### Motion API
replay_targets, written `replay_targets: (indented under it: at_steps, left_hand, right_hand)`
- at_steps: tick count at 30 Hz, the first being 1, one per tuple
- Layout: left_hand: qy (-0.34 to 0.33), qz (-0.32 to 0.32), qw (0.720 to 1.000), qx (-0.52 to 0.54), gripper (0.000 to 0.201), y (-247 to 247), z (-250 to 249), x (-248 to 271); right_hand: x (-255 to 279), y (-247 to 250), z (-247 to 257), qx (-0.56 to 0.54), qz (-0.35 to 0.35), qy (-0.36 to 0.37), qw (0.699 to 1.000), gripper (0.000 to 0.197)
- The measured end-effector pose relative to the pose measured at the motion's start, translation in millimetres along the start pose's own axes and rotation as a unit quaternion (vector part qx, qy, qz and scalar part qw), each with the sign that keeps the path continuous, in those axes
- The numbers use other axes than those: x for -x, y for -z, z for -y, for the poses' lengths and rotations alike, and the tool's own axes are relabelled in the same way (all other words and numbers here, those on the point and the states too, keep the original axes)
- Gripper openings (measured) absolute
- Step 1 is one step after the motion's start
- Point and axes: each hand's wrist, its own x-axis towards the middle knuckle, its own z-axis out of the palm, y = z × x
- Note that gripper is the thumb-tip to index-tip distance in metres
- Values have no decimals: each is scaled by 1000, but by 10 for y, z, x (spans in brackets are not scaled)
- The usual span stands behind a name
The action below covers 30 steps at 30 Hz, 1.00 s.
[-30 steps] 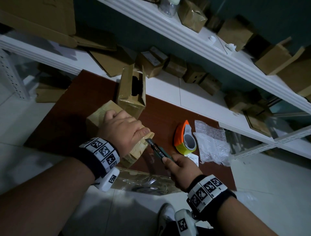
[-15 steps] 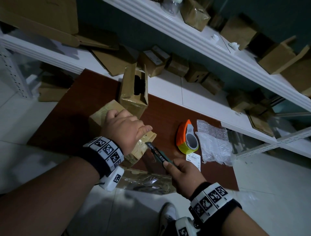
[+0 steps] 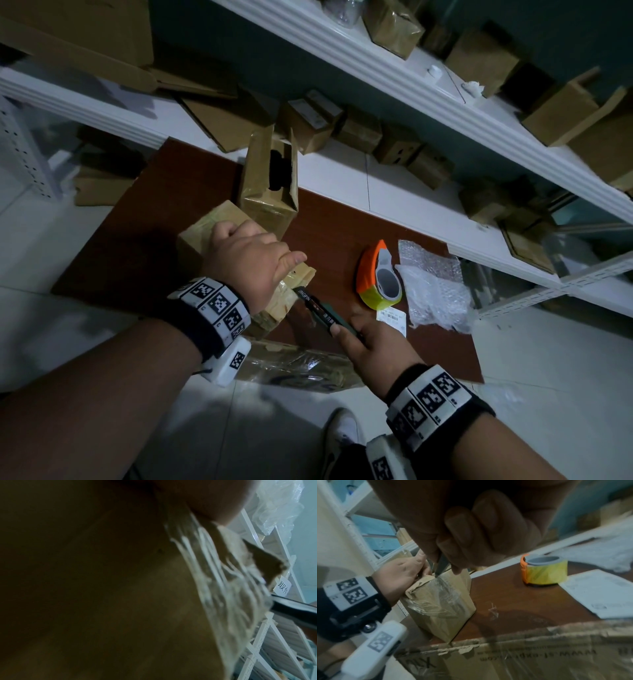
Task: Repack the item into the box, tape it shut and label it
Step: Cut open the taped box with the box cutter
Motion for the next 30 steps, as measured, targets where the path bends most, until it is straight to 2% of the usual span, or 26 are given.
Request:
replay_targets:
  at_steps: [7, 10, 15, 24, 27, 30]
  left_hand:
    - [5, -10, 1000, 3, 74, 6, -1, 19]
    - [7, 7, 1000, 3, 73, 18, -10, 6]
    - [12, 14, 1000, -2, 74, 26, -21, 3]
    - [13, 31, 999, -6, 73, 52, -30, -3]
    - [11, 34, 999, -9, 76, 49, -13, -6]
    - [5, 48, 999, -4, 77, 49, 8, -21]
  right_hand:
    - [18, 47, -10, -18, 20, -11, 1000, 42]
    - [-14, -11, -32, -37, 13, -13, 999, 43]
    - [1, -74, -144, -78, 11, -15, 997, 34]
    - [6, -117, -120, -107, 7, -28, 994, 37]
    - [41, -98, -134, -115, 7, -37, 993, 43]
    - [21, -115, -75, -205, -26, -57, 977, 51]
